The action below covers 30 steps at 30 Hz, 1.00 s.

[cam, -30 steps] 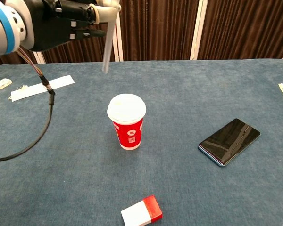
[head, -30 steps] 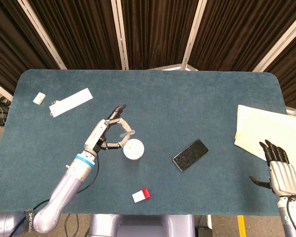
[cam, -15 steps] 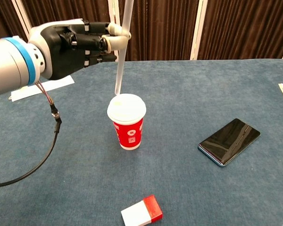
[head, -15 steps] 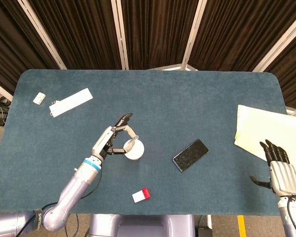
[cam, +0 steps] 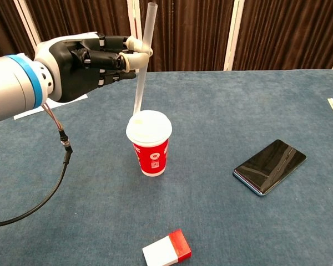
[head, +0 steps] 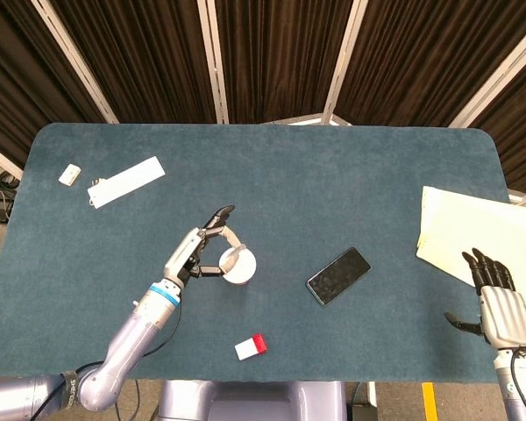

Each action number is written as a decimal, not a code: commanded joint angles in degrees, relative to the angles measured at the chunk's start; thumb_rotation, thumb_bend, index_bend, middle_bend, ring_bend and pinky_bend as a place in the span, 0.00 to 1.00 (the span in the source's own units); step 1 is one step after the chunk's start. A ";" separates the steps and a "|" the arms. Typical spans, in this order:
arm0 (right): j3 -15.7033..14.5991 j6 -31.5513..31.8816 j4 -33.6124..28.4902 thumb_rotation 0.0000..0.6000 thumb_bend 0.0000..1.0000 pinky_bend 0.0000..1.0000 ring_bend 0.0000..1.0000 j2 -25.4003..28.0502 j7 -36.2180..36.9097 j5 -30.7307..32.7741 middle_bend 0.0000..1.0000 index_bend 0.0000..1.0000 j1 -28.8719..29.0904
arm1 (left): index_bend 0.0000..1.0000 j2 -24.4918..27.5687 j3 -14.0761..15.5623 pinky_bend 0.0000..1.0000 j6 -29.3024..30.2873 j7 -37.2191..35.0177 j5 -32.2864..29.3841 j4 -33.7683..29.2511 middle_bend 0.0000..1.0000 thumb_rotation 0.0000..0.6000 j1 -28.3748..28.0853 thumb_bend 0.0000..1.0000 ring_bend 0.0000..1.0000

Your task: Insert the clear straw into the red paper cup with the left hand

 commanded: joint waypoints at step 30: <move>-0.01 -0.09 -0.08 1.00 0.14 0.00 0.00 0.02 -0.20 0.11 0.00 0.01 0.00 | 0.44 0.09 3.05 0.00 -2.27 -2.82 0.20 4.99 0.00 1.00 -1.07 0.43 0.00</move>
